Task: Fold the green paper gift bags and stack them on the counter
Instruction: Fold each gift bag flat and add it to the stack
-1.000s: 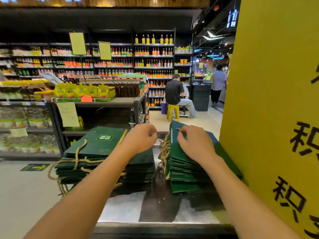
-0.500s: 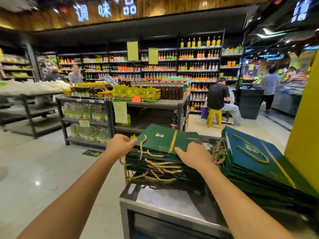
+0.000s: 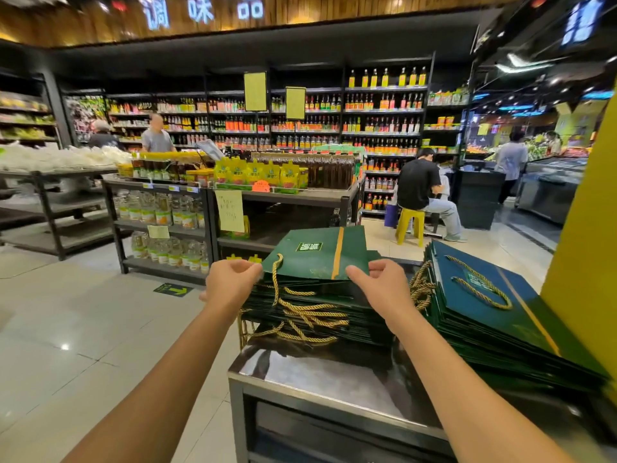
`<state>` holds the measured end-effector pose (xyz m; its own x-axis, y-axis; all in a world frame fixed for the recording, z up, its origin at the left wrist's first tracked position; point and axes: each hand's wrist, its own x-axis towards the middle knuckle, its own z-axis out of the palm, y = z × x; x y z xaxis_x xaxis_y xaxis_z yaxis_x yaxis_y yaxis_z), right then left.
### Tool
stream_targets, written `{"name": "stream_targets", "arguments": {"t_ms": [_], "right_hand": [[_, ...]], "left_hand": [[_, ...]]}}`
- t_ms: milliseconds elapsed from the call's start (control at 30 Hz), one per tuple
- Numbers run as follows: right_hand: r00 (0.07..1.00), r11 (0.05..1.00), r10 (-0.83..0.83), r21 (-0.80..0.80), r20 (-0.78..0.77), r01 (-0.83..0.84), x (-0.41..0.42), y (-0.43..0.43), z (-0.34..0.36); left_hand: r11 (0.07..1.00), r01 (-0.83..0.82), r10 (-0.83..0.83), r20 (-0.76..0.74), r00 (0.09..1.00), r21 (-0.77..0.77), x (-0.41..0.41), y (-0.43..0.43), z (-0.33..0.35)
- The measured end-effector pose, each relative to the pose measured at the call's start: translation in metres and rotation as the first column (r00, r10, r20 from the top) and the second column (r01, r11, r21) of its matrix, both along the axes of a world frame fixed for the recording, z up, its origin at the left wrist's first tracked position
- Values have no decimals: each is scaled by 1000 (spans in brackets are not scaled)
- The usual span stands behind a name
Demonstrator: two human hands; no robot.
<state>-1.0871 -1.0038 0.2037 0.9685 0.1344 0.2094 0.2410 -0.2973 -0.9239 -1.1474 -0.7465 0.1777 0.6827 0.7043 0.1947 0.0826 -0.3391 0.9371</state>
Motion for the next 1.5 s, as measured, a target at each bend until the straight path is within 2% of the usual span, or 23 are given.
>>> {"name": "stream_targets", "arguments": {"t_ms": [133,233,300,433,533,633,733,800,900,967,1033,1100,1233,1333,1500], "right_hand": [[993,953,89,296,-82,-61,-2,-9,7],[990,911,110,407,-86,-66,-14,-21,5],[989,891,119,448,-88,-67,-24,-32,-4],[984,869,148,488,-97,-83,-45,-48,-27],[983,869,154,488,-103,-85,-56,-57,-46],[980,880,157,468,-124,-81,-63,-67,-57],[977,920,152,381,-149,-85,-66,-78,-68],[987,970,107,229,-121,-77,-66,-85,-75],[998,997,-30,-67,49,33,-65,-92,-84],[975,957,-111,-245,191,157,-67,-93,-87],[950,913,-147,-332,274,237,-71,-93,-90],[946,928,-95,-316,310,196,-77,-90,-93],[928,949,156,-312,338,-46,-94,-76,-95],[925,911,255,-391,282,-132,-103,-66,-98],[929,797,303,-591,211,-126,-106,-60,-93]], "left_hand": [[996,57,-48,117,992,-73,-19,-29,16],[985,138,-118,182,976,-103,-35,-40,19],[970,193,-162,197,967,-151,-46,-44,14],[894,276,-196,248,949,-353,-59,-59,-6],[873,252,-159,245,956,-417,-64,-72,-21],[873,229,-165,181,969,-430,-59,-76,-36],[851,271,-227,150,962,-449,-55,-82,-48],[848,300,-260,150,954,-436,-54,-88,-50],[862,325,-294,140,946,-389,-52,-96,-53],[882,306,-276,133,952,-358,-50,-99,-54],[900,292,-263,132,956,-325,-48,-103,-54],[912,283,-255,132,958,-296,-47,-109,-55],[916,296,-266,145,953,-271,-43,-126,-56],[908,324,-292,154,944,-267,-41,-134,-58],[919,315,-289,141,947,-237,-42,-136,-59]]}}
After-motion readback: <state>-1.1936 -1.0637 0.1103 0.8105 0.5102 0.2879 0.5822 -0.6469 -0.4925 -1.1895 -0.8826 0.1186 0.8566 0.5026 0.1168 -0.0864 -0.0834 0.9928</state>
